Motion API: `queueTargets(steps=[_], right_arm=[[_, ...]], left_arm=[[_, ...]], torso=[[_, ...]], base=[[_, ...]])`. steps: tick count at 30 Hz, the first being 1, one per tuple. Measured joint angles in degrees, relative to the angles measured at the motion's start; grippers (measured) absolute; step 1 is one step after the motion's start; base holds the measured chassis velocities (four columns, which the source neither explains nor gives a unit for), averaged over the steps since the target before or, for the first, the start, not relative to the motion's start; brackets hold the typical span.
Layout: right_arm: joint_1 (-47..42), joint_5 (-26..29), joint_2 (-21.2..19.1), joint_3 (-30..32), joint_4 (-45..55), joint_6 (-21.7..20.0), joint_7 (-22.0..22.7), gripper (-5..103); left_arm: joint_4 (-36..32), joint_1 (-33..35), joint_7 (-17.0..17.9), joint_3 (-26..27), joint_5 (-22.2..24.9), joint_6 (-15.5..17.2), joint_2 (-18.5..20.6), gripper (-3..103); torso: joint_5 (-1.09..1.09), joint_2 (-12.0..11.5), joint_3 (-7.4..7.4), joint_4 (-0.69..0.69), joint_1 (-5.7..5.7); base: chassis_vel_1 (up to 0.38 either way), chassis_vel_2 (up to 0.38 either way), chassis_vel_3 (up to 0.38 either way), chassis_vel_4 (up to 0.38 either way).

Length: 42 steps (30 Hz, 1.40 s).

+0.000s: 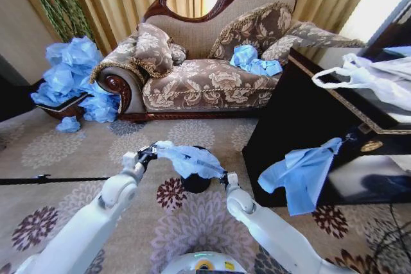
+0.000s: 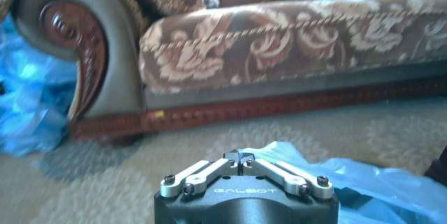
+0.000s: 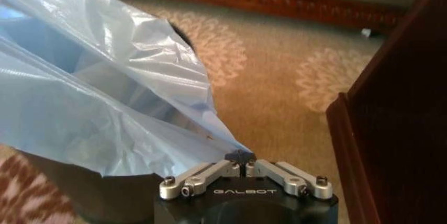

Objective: Place a garbage bag over the trash bin.

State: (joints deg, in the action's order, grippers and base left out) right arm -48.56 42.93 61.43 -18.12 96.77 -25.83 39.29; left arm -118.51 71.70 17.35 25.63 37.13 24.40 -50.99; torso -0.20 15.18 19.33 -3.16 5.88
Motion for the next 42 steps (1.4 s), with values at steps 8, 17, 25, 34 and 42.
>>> queueTargets(steps=[8, 17, 25, 34, 42], right_arm=[[-1.80, -0.23, 1.02, -0.15, -1.91, -0.67, -0.97, 0], [-0.83, -2.16, 4.32, 0.86, -8.64, 1.04, -2.98, 0], [-0.09, -2.87, 5.11, 0.85, -8.98, 1.89, -3.24, 0], [-2.06, -4.03, 5.39, 1.45, -9.88, 2.36, -4.37, 0], [-1.01, -6.58, 7.26, 2.05, -14.33, 5.69, -6.38, 0]], left_arm=[[1.78, 3.53, 0.27, 0.79, -1.77, 0.92, -2.80, 0], [12.67, -1.24, -2.18, -6.10, -3.72, -2.60, -6.80, 0], [22.73, -6.97, -3.75, -8.83, -5.75, -3.76, -10.31, 0], [28.90, -6.81, -8.60, -8.05, -9.30, -7.37, -9.22, 0], [32.97, -8.80, -10.24, -8.98, -12.12, -10.04, -12.16, 0]], torso=[[0.00, 0.00, 0.00, -0.01, 0.00], [-0.01, 0.00, 0.01, -0.02, 0.00], [-0.01, 0.00, 0.01, -0.02, 0.00], [-0.01, 0.00, 0.00, -0.01, 0.00], [0.00, 0.00, 0.01, 0.00, 0.00]], base=[[0.000, 0.000, 0.000, 0.000], [0.000, 0.000, 0.000, 0.000], [0.000, 0.000, 0.000, 0.000], [0.000, 0.000, 0.000, 0.000], [0.000, 0.000, 0.000, 0.000]])
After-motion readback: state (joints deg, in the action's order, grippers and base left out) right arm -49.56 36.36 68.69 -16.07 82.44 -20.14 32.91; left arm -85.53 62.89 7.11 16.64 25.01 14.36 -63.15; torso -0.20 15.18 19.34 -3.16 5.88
